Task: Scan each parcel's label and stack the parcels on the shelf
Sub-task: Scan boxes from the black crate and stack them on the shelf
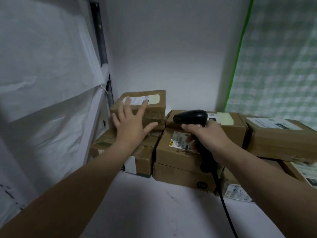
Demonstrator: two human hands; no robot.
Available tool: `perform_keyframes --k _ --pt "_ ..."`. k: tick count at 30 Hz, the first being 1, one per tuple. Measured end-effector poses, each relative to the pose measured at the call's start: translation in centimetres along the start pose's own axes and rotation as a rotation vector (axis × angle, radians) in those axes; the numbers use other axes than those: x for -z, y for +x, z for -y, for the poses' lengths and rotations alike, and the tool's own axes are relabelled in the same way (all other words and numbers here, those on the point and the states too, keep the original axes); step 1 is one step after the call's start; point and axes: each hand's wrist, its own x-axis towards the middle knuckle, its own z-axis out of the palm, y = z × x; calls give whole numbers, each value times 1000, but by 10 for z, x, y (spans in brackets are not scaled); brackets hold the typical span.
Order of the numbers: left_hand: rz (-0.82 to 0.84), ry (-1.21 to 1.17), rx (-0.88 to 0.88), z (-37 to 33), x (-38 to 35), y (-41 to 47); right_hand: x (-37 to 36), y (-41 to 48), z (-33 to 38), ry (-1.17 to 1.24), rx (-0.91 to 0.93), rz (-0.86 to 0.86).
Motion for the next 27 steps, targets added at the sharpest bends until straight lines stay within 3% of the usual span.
perform_keyframes --k 3,17,20,27 --pt "62 0 -28 -5 -5 9 -5 0 -1 -14 2 5" --pt "62 -44 60 33 -6 46 -12 6 -2 -12 13 9" --pt "34 -9 9 19 -2 29 -10 -2 3 -11 15 20" --pt "82 -219 -101 -17 38 -68 6 -62 12 -56 33 97"
